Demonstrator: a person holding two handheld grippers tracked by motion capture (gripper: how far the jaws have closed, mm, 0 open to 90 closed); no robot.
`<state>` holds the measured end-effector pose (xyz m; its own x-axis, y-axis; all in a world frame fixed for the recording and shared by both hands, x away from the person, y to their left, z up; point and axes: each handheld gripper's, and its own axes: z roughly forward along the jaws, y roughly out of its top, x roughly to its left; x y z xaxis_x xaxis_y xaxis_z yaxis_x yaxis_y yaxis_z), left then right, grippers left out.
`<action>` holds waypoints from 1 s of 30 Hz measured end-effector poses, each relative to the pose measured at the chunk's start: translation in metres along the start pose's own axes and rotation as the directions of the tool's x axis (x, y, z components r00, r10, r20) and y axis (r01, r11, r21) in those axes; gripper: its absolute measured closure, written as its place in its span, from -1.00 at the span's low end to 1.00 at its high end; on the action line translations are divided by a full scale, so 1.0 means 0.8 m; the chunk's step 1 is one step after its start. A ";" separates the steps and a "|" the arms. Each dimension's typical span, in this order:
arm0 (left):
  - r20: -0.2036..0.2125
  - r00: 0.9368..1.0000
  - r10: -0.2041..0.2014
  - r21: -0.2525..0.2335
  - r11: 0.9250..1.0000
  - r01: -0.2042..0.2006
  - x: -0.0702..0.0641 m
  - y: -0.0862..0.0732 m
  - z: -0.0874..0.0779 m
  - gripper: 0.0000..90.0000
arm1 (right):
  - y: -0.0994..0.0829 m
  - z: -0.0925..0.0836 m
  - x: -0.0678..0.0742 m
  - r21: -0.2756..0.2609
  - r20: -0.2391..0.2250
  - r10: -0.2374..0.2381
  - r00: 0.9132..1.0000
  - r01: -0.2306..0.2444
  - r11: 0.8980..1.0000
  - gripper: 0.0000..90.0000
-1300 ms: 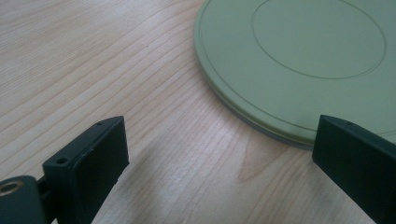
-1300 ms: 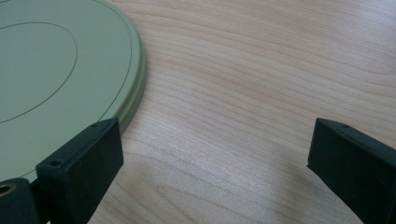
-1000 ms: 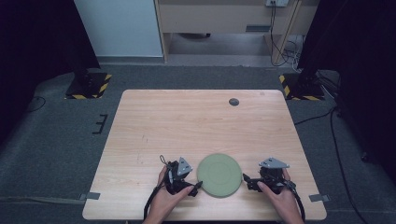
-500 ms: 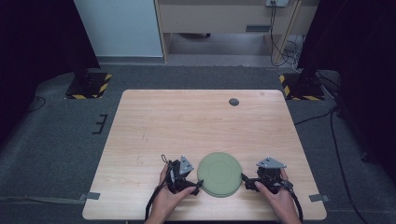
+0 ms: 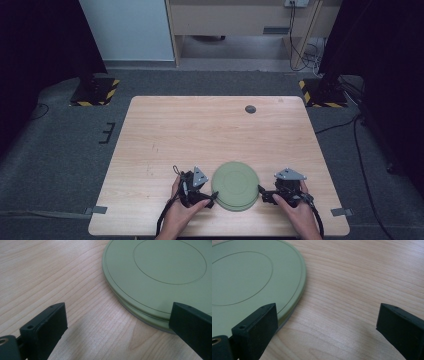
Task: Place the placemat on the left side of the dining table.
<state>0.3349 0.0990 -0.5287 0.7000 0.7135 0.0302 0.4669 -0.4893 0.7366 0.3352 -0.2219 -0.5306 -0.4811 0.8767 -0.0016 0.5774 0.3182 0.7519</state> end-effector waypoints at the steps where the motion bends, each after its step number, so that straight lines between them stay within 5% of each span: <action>1: 0.000 1.000 0.000 0.000 1.000 0.000 0.000 0.000 0.000 -0.98 | 0.000 0.000 0.001 0.000 -0.004 -0.004 1.000 0.004 1.000 -0.91; 30: -0.024 1.000 -0.008 -0.011 1.000 0.008 0.004 0.005 0.005 -0.97 | 0.003 0.005 0.002 -0.003 0.010 0.008 1.000 -0.008 1.000 -0.93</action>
<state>0.3413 0.0970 -0.5287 0.6833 0.7290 0.0405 0.4662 -0.4783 0.7442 0.3385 -0.2186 -0.5314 -0.4697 0.8828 -0.0026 0.5794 0.3105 0.7536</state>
